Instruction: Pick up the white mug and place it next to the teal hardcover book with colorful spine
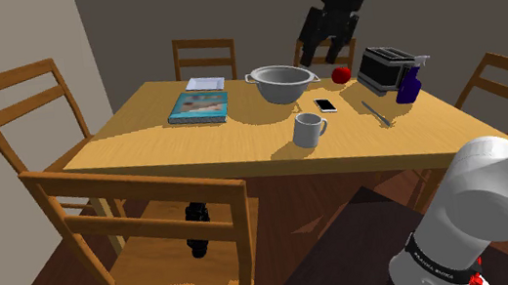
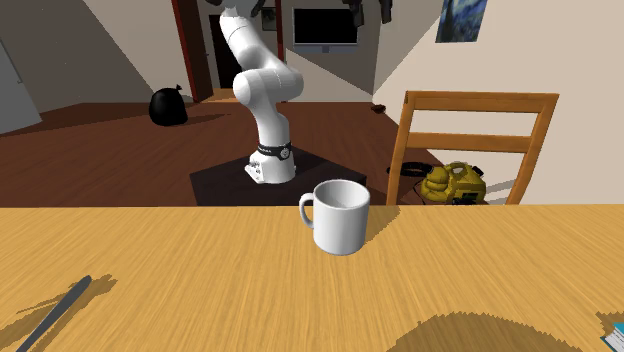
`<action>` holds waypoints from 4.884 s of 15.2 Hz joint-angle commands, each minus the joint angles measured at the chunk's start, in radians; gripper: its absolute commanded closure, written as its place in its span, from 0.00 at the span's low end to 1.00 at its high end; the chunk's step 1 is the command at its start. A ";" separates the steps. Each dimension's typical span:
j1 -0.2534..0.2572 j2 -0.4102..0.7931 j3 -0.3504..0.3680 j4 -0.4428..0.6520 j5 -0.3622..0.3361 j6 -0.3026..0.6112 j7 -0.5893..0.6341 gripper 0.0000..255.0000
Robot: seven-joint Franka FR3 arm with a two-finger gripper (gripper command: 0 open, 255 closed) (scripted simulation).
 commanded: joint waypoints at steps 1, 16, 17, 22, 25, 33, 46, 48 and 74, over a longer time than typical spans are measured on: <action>0.000 0.000 0.000 0.000 0.000 0.000 0.000 0.00; -0.070 0.313 -0.133 -0.117 -0.103 0.329 -0.184 0.00; -0.075 0.342 -0.142 -0.116 -0.108 0.350 -0.195 0.00; -0.096 0.494 -0.186 -0.094 -0.128 0.452 -0.251 0.00; -0.108 0.592 -0.210 -0.068 -0.133 0.508 -0.285 0.00; -0.127 0.756 -0.240 -0.033 -0.126 0.615 -0.337 0.00; -0.127 0.797 -0.240 -0.054 -0.116 0.676 -0.345 1.00; -0.127 0.797 -0.240 -0.054 -0.116 0.676 -0.345 1.00; -0.126 0.669 -0.235 0.077 -0.144 0.419 -0.324 1.00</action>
